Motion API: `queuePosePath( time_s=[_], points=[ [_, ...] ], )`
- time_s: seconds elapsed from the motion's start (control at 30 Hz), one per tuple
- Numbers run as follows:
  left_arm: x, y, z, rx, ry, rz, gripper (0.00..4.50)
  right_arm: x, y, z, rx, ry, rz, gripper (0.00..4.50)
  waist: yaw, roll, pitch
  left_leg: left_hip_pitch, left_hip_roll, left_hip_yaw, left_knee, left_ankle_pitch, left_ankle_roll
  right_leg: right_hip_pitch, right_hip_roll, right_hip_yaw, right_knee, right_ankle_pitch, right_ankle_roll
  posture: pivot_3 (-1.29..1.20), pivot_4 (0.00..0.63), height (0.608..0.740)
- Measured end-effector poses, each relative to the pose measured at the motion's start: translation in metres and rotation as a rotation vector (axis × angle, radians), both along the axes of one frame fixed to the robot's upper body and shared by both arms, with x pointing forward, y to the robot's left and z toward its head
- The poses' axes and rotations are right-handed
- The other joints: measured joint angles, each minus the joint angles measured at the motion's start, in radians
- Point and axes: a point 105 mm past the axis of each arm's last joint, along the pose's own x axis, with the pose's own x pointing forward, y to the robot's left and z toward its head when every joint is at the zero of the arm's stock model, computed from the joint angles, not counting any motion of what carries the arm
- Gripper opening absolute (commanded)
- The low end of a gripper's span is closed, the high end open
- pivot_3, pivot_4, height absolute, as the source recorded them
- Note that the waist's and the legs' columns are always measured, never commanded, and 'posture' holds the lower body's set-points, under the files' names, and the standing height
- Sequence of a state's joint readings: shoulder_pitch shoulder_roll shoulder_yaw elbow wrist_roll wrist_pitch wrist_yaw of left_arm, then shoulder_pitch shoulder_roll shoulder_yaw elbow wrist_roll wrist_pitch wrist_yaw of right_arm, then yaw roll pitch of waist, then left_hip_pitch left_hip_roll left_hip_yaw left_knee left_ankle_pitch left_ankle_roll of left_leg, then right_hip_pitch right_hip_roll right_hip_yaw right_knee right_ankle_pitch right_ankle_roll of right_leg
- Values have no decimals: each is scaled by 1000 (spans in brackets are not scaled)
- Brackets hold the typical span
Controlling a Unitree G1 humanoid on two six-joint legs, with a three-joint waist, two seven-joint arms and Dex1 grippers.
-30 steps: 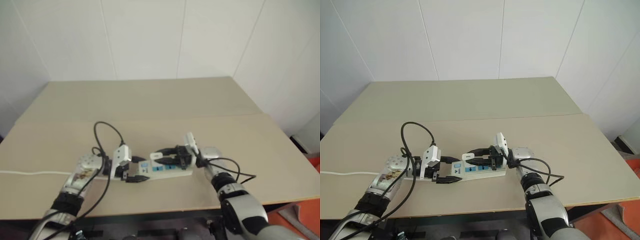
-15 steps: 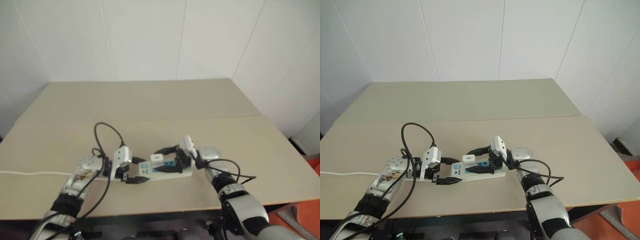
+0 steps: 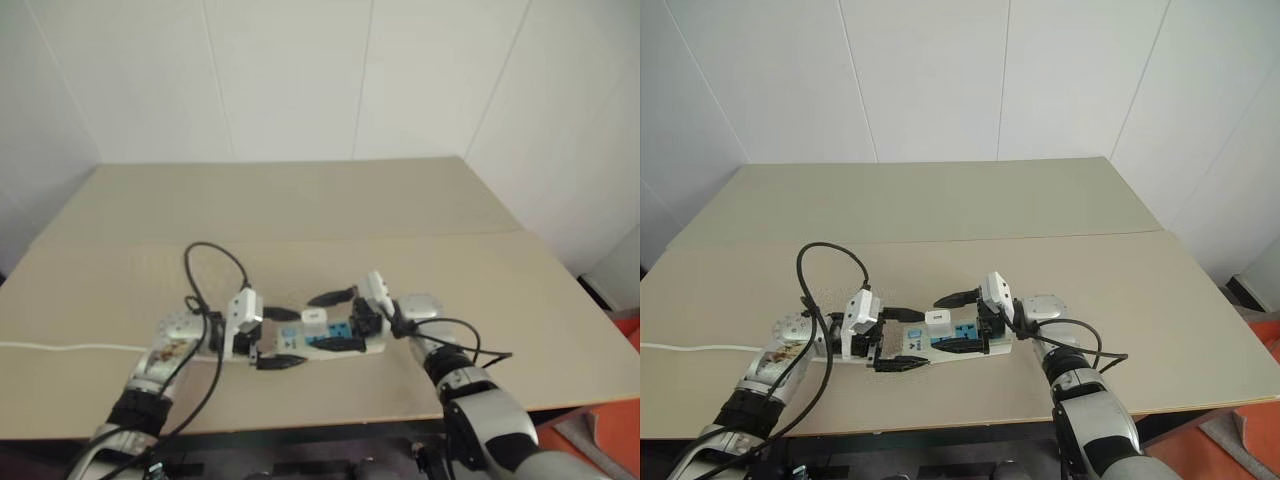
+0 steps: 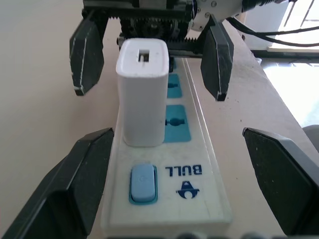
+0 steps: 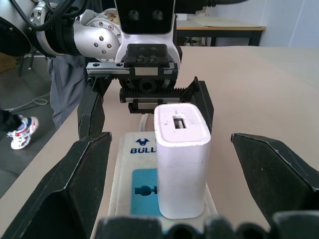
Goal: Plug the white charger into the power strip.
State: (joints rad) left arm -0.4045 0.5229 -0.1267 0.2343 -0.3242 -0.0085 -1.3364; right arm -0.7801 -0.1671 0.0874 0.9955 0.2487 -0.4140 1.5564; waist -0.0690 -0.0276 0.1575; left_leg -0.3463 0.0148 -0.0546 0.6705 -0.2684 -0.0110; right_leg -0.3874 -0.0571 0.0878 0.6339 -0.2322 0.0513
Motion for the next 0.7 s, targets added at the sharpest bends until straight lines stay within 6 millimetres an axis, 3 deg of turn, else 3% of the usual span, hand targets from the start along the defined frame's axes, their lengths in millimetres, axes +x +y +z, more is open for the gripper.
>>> queuePosePath(
  time_s=[0.13,0.27,0.37,0.47,0.57,0.7],
  points=[
    [3,11,34,-42,-44,-4,4461,1,-6,8,20,-34,-14,4500,2,0,1,-2,0,0,0,0,0,-1,0,0,-1,0,1,0,150,740],
    [-3,33,72,-45,-64,-41,4461,4,-44,20,3,-54,-76,4500,6,8,10,-9,-1,0,0,0,0,-7,-2,-1,-2,0,1,0,150,740],
    [-6,39,84,-39,-69,-75,4461,9,-75,59,3,-151,-119,4500,5,13,16,-23,-1,-1,2,0,0,-22,-2,-1,1,1,1,0,150,740],
    [-13,44,86,-6,-60,-119,4461,2,-102,103,-39,-268,-130,4500,2,13,18,-37,-1,0,5,0,0,-38,-1,0,8,0,0,0,150,740],
    [-22,63,75,118,-70,-123,4461,-16,-134,133,-210,-348,-147,4500,1,16,23,-38,-1,2,6,0,0,-38,-2,0,6,0,0,0,150,740],
    [-32,74,51,162,-16,-118,4461,-28,-153,143,-394,-319,-175,4500,1,14,26,-35,0,3,6,0,0,-36,-1,1,7,0,0,0,150,740]
  ],
)
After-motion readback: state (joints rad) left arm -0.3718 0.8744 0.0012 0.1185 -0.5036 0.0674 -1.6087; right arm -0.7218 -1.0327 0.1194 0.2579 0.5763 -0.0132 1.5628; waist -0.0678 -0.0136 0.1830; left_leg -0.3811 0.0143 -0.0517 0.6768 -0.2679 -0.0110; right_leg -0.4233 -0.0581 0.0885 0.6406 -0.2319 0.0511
